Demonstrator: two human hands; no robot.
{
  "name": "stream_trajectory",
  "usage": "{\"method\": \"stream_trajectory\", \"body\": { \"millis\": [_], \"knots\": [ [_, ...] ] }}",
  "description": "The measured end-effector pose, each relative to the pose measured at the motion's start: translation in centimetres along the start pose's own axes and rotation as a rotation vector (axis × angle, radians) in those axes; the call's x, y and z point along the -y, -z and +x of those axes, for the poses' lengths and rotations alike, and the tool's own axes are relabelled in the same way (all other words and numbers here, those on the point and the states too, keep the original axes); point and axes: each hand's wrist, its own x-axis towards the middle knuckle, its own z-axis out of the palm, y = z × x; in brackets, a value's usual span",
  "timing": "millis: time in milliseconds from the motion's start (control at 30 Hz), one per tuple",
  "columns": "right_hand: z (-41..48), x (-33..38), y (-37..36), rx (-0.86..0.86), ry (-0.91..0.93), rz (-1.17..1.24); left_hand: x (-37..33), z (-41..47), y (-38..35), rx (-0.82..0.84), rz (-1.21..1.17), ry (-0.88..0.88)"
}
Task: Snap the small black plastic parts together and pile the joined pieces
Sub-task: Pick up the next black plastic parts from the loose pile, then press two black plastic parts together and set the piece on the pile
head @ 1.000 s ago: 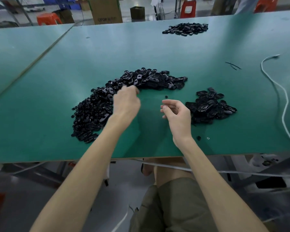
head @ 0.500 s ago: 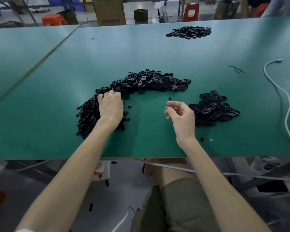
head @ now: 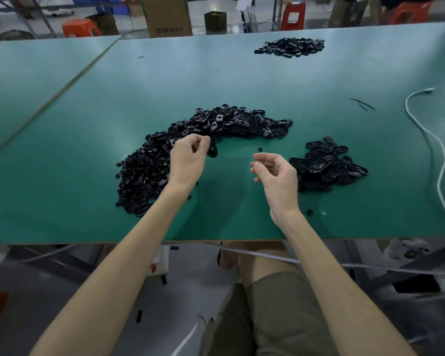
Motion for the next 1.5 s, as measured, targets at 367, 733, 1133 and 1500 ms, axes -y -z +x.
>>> {"method": "stream_trajectory", "body": {
  "millis": [367, 733, 1133, 1500],
  "knots": [
    [-0.5, 0.5, -0.2, 0.144, 0.023, 0.055, -2.0, -3.4, -4.0, 0.139, -0.295, -0.010],
    [0.0, 0.0, 0.0, 0.039, -0.007, 0.101, 0.2, 0.1, -0.2, 0.067, 0.718, -0.003],
    [0.1, -0.1, -0.1, 0.021, -0.013, 0.077, 1.1, 0.7, -0.6, 0.069, 0.663, -0.036],
    [0.2, -0.1, -0.1, -0.040, -0.008, 0.105, -1.1, -2.1, -6.2, 0.199, -0.566, 0.138]
  ]
}}
